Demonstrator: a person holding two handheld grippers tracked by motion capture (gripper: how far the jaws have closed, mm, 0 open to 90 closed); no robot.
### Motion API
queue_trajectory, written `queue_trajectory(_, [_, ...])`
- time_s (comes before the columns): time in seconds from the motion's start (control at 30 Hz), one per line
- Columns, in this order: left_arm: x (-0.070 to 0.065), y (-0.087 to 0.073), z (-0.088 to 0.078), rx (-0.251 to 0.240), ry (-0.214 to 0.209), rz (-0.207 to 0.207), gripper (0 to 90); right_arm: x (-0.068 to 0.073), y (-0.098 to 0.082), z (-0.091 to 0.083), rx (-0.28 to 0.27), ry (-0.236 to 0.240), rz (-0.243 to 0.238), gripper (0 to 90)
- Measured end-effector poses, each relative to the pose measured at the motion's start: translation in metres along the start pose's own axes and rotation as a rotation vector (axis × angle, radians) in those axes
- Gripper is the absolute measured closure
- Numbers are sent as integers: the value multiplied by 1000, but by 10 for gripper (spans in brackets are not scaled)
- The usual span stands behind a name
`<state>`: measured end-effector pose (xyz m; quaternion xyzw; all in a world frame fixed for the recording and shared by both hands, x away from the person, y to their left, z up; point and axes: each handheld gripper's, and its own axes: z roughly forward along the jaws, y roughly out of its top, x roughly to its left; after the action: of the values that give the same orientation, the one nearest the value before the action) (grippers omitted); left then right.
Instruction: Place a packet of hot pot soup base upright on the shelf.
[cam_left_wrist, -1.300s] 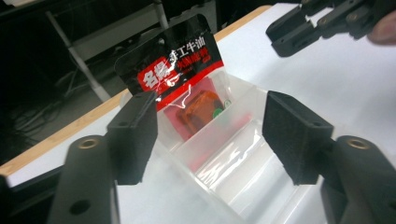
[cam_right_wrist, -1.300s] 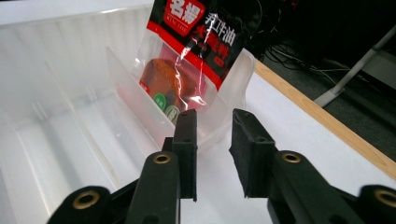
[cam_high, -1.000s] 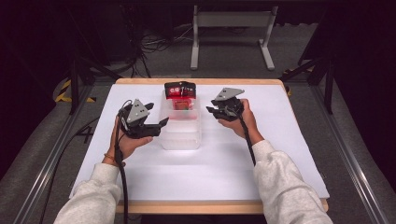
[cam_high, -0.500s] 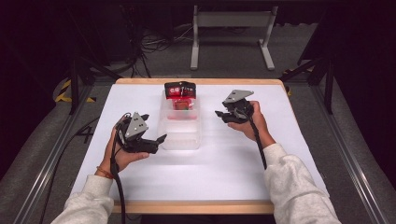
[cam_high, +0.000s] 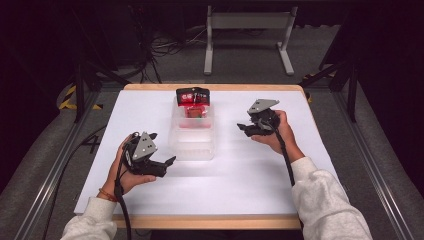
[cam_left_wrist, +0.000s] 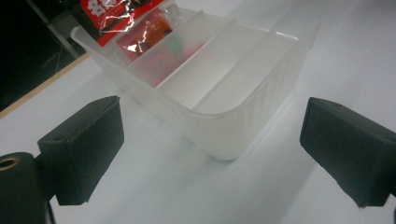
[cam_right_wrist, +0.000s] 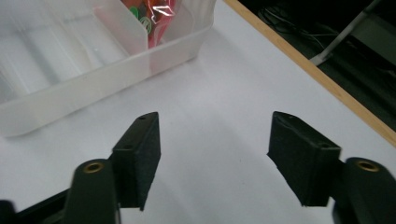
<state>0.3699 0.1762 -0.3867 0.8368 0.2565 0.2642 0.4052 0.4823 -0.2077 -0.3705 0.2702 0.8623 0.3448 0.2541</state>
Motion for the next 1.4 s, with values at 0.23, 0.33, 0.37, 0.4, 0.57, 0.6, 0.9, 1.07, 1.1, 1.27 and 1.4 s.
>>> queue_trajectory(0.23, [-3,-16,4,28,-19,-20,62,-1,-8,-8,39,4,-19,284])
queue_trajectory(0.33, [-4,-23,5,32,-45,-28,59,0,-11,-11,46,-8,-33,262])
queue_trajectory(0.37, [-4,-23,5,32,-45,-28,57,0,-13,-13,49,-5,-34,258])
queue_trajectory(0.4, [-5,-26,5,32,-47,-25,57,0,-13,-13,49,-5,-34,258])
queue_trajectory(0.57, [-8,-34,6,59,-57,-6,48,-1,-21,-20,62,-5,-36,232])
queue_trajectory(0.6, [-8,-35,6,59,-60,-6,47,-1,-23,-23,60,-3,-33,231])
queue_trajectory(0.9, [-15,-45,6,79,-79,-10,49,0,-40,-40,70,-12,-51,224])
queue_trajectory(1.07, [-19,-50,6,94,-78,-2,54,0,-49,-50,69,-34,-47,224])
queue_trajectory(1.1, [-20,-51,6,91,-83,-6,55,0,-51,-51,71,-32,-41,224])
queue_trajectory(1.27, [-19,-54,2,86,-81,-14,55,0,-61,-61,73,-40,-40,221])
queue_trajectory(1.4, [-20,-58,1,82,-78,-24,56,2,-69,-68,73,-47,-44,218])
